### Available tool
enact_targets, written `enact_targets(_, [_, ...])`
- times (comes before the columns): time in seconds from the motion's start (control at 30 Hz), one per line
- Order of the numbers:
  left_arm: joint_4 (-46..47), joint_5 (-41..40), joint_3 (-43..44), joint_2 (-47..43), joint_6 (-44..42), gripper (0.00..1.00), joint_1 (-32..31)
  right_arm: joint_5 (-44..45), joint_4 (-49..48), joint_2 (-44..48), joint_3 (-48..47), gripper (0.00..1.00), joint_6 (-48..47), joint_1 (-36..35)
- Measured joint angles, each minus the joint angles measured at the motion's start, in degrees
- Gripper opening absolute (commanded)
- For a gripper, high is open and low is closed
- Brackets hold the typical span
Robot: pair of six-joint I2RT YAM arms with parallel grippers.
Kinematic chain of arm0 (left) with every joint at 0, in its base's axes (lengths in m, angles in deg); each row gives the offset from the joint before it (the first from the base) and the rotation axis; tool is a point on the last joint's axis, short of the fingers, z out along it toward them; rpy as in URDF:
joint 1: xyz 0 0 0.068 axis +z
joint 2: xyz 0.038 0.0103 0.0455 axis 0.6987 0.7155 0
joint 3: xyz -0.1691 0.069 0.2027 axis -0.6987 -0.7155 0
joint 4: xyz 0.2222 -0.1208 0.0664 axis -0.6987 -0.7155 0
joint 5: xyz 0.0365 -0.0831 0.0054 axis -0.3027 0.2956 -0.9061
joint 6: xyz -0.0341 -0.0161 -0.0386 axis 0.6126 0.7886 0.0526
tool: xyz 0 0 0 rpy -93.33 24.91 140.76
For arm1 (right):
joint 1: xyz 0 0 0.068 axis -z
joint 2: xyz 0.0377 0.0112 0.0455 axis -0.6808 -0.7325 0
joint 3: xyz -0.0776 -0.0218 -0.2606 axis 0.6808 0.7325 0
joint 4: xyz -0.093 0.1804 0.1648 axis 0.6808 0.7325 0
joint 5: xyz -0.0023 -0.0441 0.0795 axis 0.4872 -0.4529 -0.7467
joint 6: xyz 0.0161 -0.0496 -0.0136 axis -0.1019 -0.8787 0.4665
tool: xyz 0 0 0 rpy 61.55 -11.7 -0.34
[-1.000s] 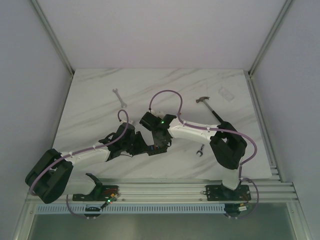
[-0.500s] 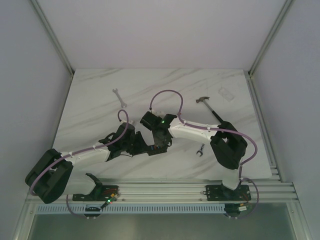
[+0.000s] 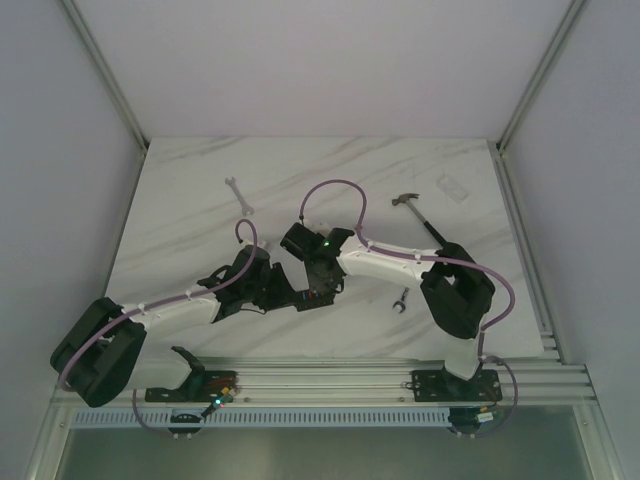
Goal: Snap on the fuse box
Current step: Install the fuse at the fuse box base.
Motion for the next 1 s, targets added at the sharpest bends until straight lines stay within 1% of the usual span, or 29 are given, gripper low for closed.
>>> enact_targets(1.0, [0.0,0.02,-0.04,0.0,0.02,0.42,0.0,0.0,-0.5,0.15,1.11,0.0,-0.42,0.52])
